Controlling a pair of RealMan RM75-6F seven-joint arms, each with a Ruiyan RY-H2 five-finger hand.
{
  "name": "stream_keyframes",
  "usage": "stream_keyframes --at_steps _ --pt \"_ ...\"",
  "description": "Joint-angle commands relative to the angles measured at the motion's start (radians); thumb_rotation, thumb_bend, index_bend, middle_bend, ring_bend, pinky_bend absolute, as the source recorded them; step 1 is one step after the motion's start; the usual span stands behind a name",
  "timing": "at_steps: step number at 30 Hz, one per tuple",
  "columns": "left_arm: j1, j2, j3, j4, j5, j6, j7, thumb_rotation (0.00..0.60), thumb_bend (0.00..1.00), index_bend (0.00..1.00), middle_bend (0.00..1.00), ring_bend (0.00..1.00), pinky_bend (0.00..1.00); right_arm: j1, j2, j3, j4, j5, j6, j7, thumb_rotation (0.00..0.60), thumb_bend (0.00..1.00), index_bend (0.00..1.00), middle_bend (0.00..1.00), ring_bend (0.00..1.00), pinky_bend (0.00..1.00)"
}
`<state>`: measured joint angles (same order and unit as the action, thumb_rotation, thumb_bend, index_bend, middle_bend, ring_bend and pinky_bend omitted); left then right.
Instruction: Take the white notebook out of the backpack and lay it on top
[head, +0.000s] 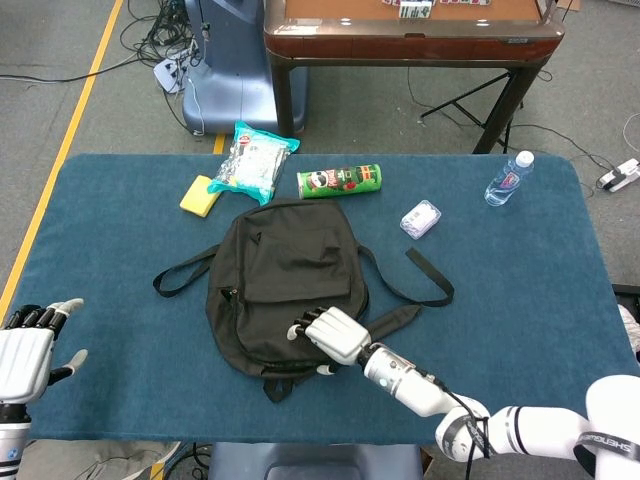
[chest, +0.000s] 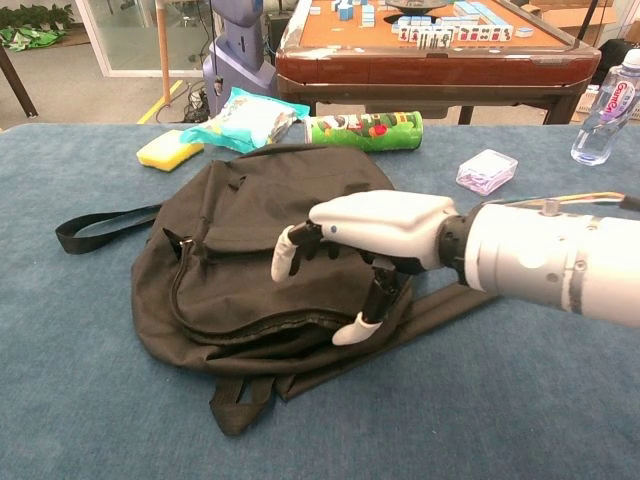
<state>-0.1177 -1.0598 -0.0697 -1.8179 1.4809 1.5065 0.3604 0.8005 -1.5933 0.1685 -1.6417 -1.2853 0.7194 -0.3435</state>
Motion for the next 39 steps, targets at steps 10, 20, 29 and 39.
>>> stream_keyframes --at_steps 10,20,29,39 --pt "-0.036 0.003 -0.015 0.050 0.037 -0.022 -0.041 0.600 0.21 0.30 0.33 0.35 0.22 0.097 -0.115 0.051 0.123 0.152 0.005 -0.059 0.600 0.38 0.31 0.33 0.23 0.31" --pt "-0.127 0.007 -0.021 0.081 0.110 -0.112 -0.139 0.600 0.21 0.31 0.33 0.35 0.22 0.140 -0.132 0.089 0.185 0.243 0.033 -0.056 0.600 0.43 0.39 0.37 0.28 0.37" --pt "-0.194 -0.030 -0.029 0.125 0.176 -0.138 -0.232 0.600 0.21 0.32 0.33 0.35 0.22 0.169 -0.185 0.136 0.290 0.231 0.102 -0.007 0.600 0.55 0.61 0.50 0.43 0.58" --pt "-0.285 -0.099 -0.025 0.233 0.315 -0.113 -0.411 0.600 0.21 0.35 0.39 0.37 0.23 0.213 -0.258 0.222 0.410 0.271 0.179 0.018 0.600 0.57 0.65 0.53 0.48 0.65"
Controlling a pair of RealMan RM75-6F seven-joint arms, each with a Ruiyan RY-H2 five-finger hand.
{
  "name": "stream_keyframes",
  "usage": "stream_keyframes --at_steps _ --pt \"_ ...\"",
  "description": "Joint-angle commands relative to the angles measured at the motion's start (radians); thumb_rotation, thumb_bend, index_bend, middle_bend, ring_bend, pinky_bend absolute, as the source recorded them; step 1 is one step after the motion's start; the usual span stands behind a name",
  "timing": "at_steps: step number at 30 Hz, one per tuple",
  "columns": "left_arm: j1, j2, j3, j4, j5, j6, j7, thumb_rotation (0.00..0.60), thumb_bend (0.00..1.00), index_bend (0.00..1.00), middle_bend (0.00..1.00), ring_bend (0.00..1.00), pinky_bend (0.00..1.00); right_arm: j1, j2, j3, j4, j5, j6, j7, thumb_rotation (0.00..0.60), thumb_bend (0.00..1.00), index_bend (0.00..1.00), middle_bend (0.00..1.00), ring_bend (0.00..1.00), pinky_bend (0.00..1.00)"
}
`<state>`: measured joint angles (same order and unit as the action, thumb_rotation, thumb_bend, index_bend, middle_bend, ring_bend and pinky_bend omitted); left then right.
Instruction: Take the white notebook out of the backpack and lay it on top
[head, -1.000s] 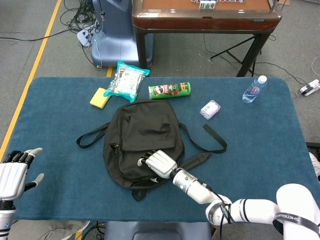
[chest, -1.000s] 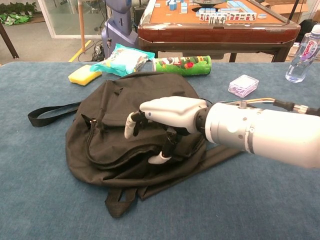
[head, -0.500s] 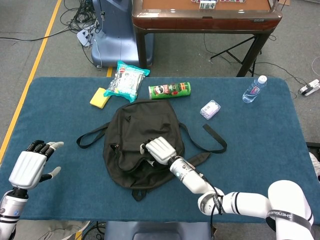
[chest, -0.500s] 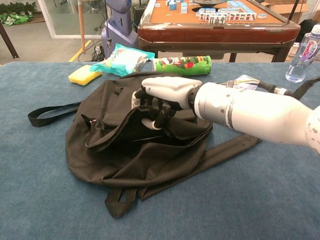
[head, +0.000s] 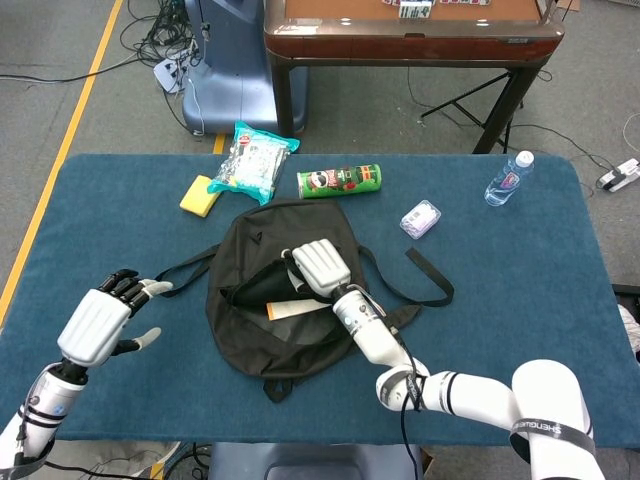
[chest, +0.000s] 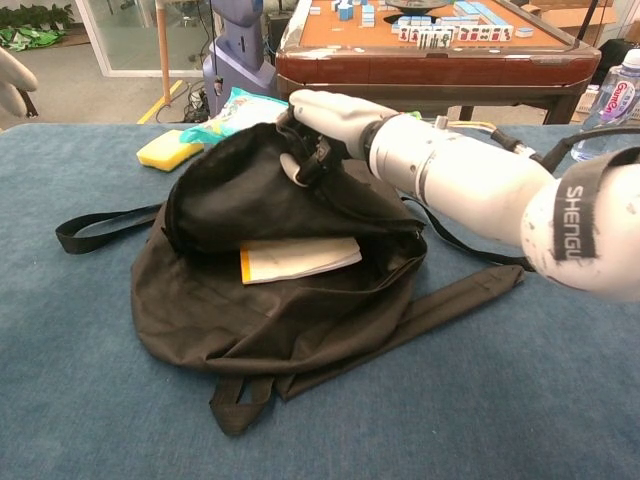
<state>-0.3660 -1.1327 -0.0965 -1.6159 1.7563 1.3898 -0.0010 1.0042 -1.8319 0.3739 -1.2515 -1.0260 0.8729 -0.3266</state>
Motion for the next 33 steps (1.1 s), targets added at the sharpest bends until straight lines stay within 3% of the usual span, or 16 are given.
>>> stream_keyframes --at_steps 1,4,14,25,33 --pt "-0.049 -0.038 0.003 0.044 0.054 0.004 -0.072 0.600 0.21 0.35 0.41 0.38 0.26 0.012 -0.029 0.024 0.029 0.018 0.037 0.002 0.600 0.57 0.65 0.53 0.48 0.65" --pt "-0.095 -0.069 0.009 0.074 0.078 -0.030 -0.110 0.600 0.21 0.37 0.43 0.40 0.33 0.021 -0.059 0.048 0.054 0.046 0.067 -0.005 0.600 0.58 0.65 0.53 0.49 0.65" --pt "-0.255 -0.218 -0.005 0.196 0.082 -0.171 -0.140 0.600 0.21 0.37 0.43 0.40 0.33 0.026 -0.070 0.090 0.068 0.080 0.151 -0.048 0.600 0.59 0.65 0.53 0.49 0.65" --pt "-0.365 -0.406 0.013 0.405 0.059 -0.261 -0.115 0.600 0.21 0.37 0.43 0.40 0.33 0.009 -0.053 0.095 0.045 0.102 0.186 -0.067 0.600 0.59 0.65 0.51 0.49 0.65" --pt "-0.403 -0.525 0.042 0.590 0.073 -0.247 -0.058 0.600 0.21 0.35 0.43 0.40 0.33 -0.003 -0.048 0.073 0.018 0.104 0.192 -0.079 0.600 0.59 0.64 0.50 0.49 0.65"
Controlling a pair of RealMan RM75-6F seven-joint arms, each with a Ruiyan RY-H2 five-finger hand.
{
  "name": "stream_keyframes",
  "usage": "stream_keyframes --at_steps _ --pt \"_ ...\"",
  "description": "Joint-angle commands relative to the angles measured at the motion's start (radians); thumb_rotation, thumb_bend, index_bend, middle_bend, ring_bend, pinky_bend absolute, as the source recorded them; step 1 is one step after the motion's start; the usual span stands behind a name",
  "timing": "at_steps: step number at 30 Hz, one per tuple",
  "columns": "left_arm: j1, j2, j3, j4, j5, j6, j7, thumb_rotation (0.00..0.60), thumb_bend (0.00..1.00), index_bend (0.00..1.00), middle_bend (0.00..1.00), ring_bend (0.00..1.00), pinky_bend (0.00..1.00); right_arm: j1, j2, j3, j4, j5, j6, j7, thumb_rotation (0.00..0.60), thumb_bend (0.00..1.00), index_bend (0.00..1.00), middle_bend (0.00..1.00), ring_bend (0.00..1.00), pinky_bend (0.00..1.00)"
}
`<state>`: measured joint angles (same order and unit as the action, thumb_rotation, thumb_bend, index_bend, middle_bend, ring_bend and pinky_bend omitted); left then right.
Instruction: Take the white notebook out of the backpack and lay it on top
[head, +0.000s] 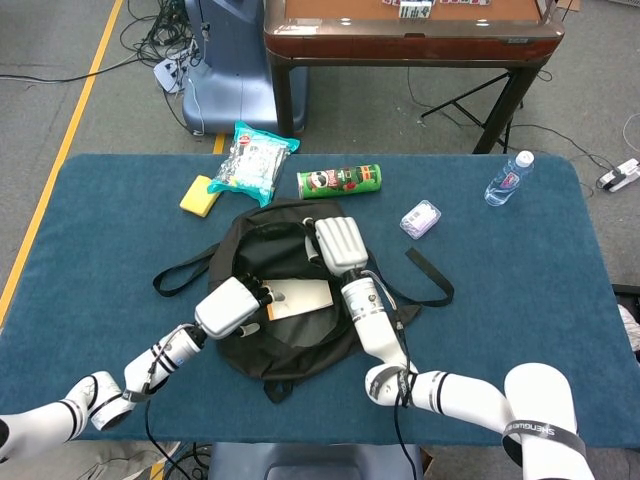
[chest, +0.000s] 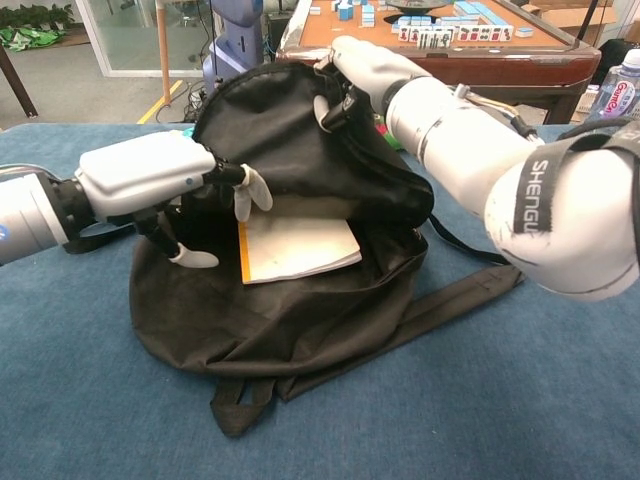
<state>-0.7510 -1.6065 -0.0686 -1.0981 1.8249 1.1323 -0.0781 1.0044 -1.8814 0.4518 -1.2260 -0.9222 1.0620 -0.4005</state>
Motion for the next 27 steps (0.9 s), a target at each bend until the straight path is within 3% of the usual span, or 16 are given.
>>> stream_keyframes --at_steps 1,16,27 --pt "-0.023 -0.062 0.020 0.097 0.011 0.016 0.023 0.600 0.21 0.34 0.43 0.40 0.33 -0.004 0.003 -0.007 -0.012 0.001 0.004 -0.008 0.600 0.59 0.64 0.50 0.49 0.65" --pt "-0.062 -0.255 0.088 0.478 0.026 0.087 -0.022 0.600 0.21 0.31 0.43 0.39 0.33 -0.028 0.020 -0.029 -0.022 0.013 -0.003 -0.011 0.600 0.58 0.64 0.50 0.49 0.65" --pt "-0.056 -0.309 0.152 0.655 0.028 0.121 -0.092 0.600 0.21 0.29 0.43 0.38 0.33 -0.027 0.024 -0.033 -0.026 0.015 -0.014 -0.011 0.600 0.58 0.65 0.49 0.49 0.65"
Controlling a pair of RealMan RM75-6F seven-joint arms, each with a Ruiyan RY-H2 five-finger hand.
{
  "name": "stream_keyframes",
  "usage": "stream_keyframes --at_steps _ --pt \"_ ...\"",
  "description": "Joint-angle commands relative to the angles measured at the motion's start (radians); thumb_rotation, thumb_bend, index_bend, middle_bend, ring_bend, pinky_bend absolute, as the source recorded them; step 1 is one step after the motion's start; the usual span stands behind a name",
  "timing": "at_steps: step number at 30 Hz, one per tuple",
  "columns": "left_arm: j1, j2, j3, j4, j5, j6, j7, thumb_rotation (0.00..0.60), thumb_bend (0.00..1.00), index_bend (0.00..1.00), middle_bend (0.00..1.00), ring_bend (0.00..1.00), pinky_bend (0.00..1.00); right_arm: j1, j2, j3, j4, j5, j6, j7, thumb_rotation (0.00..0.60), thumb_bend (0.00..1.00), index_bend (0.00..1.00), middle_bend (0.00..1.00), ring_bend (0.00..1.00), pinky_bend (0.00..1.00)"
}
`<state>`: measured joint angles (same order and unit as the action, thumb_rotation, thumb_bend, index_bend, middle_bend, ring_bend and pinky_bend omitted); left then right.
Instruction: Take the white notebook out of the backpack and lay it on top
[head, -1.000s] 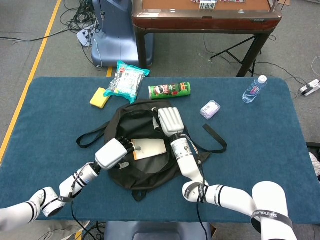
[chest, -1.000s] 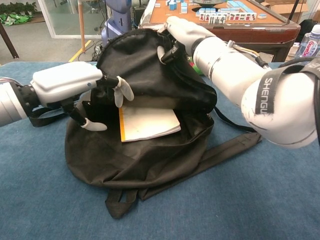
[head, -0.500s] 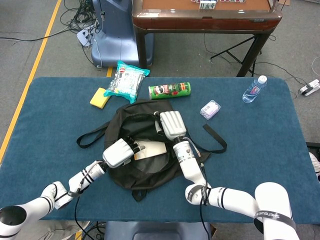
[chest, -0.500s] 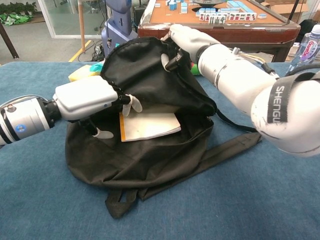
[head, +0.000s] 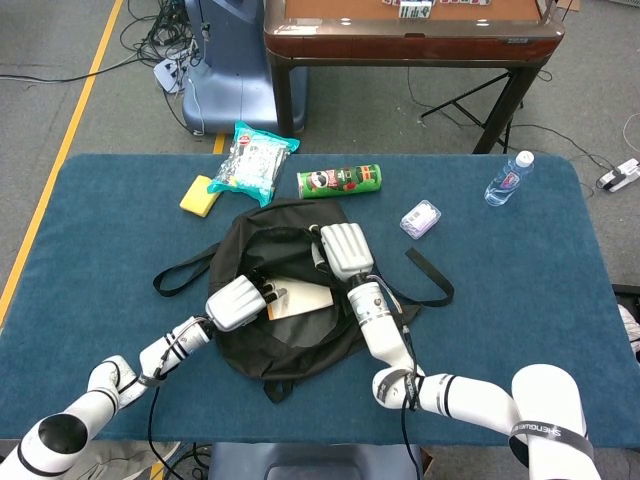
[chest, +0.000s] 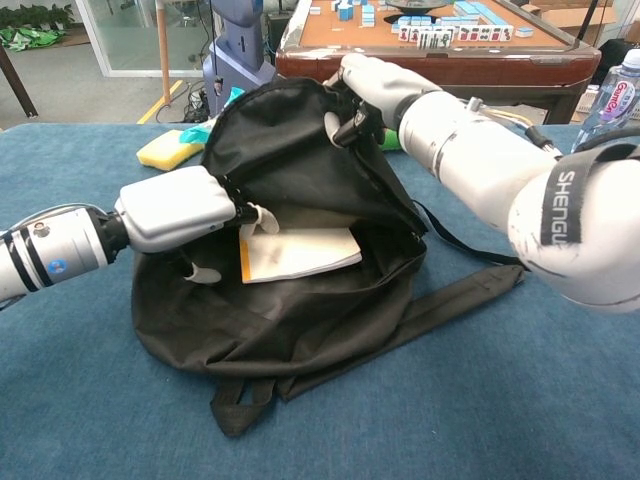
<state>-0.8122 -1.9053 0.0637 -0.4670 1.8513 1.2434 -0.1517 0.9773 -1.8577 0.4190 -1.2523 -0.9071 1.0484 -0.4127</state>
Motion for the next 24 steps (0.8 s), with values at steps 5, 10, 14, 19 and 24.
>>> stream_keyframes --at_steps 5,10,14,19,24 --pt "0.007 -0.032 0.033 0.056 -0.010 0.015 -0.043 0.600 0.21 0.29 0.42 0.38 0.33 0.002 -0.001 0.002 0.005 0.003 -0.002 0.000 0.600 0.58 0.64 0.49 0.49 0.65" --pt "0.001 -0.056 0.028 0.064 -0.032 0.007 -0.064 0.600 0.21 0.28 0.42 0.38 0.33 0.001 -0.001 0.001 0.009 0.006 0.001 -0.003 0.600 0.58 0.64 0.49 0.49 0.65" --pt "-0.010 -0.071 0.028 0.068 -0.042 0.010 -0.062 0.600 0.21 0.28 0.42 0.38 0.33 0.000 -0.001 0.002 0.015 0.012 -0.002 -0.005 0.600 0.58 0.64 0.49 0.49 0.65" --pt "-0.020 -0.082 0.026 0.065 -0.054 0.010 -0.051 0.600 0.21 0.28 0.42 0.38 0.33 0.000 -0.001 0.003 0.020 0.016 -0.005 -0.002 0.600 0.58 0.64 0.49 0.49 0.65" --pt "-0.028 -0.092 0.014 0.046 -0.078 -0.004 -0.049 0.600 0.21 0.29 0.42 0.38 0.33 0.001 -0.002 0.004 0.022 0.014 -0.004 -0.001 0.600 0.58 0.64 0.49 0.49 0.65"
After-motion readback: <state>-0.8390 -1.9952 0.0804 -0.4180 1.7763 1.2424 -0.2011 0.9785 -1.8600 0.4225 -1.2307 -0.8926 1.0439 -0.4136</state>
